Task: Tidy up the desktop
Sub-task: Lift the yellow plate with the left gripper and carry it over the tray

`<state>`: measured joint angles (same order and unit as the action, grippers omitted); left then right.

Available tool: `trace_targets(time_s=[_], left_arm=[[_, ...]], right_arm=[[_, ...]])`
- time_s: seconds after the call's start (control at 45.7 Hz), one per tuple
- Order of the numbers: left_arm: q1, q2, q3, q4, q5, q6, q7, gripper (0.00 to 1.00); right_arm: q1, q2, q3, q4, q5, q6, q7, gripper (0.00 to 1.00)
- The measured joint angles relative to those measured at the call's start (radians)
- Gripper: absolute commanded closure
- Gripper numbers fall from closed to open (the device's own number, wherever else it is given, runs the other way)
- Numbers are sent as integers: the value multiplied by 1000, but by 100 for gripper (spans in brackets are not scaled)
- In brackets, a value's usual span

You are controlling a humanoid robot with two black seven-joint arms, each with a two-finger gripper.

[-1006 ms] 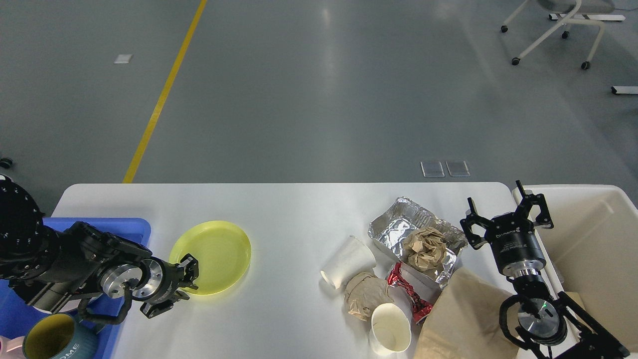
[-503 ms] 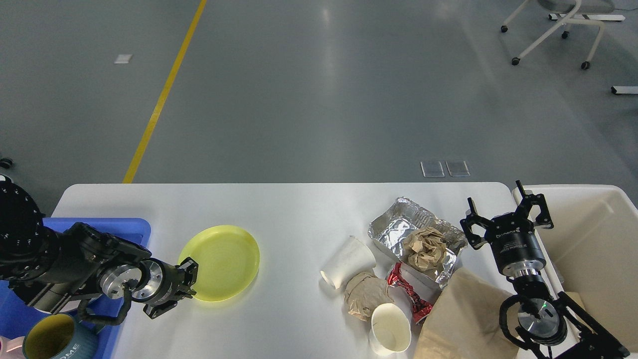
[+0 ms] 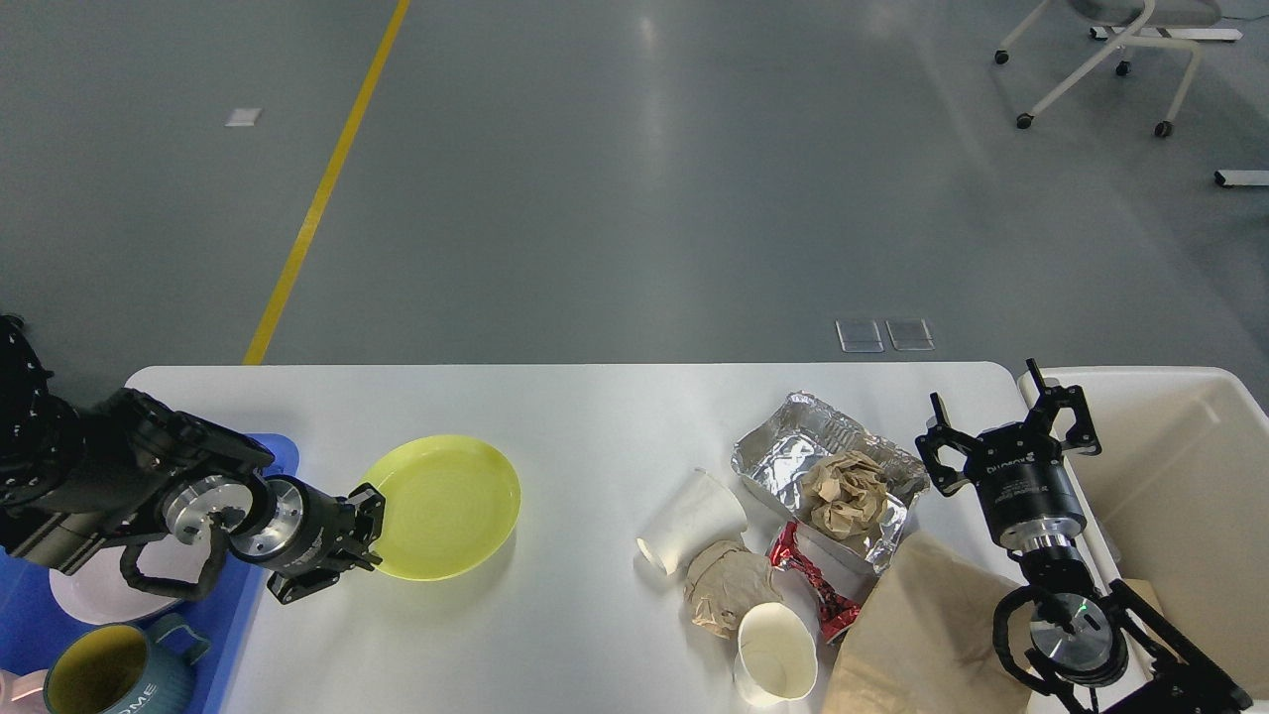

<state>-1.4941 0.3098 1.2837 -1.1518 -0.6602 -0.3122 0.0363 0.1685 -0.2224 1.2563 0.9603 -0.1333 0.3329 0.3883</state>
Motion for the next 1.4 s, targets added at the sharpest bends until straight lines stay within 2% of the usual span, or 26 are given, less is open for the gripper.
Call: trace_targets(time_s=[0.109, 0.306, 0.416, 0.569, 0.7, 0.919, 1.072, 1.225, 1.4], left_arm=[[-132, 11, 59, -74, 20, -49, -1, 100], [-440, 66, 151, -242, 97, -115, -11, 100], [-599, 78, 216, -310, 123, -195, -24, 100], [-776, 79, 271, -392, 162, -308, -40, 100], [-884, 76, 294, -453, 200, -352, -44, 100], [-903, 84, 303, -457, 211, -365, -50, 100], [-899, 134, 332, -426, 235, -387, -47, 100], [-846, 265, 349, -321, 320, -426, -40, 100], [-713, 440, 323, -109, 424, -501, -33, 100]], right_arm=[[1, 0, 0, 0, 0, 0, 0, 0], [0, 0, 0, 0, 0, 0, 0, 0], [0, 0, 0, 0, 0, 0, 0, 0], [0, 0, 0, -1, 1, 0, 0, 0], [0, 0, 0, -1, 1, 0, 0, 0], [0, 0, 0, 0, 1, 0, 0, 0], [0, 0, 0, 0, 1, 0, 0, 0], [0, 0, 0, 0, 1, 0, 0, 0], [-1, 0, 0, 0, 1, 1, 0, 0]])
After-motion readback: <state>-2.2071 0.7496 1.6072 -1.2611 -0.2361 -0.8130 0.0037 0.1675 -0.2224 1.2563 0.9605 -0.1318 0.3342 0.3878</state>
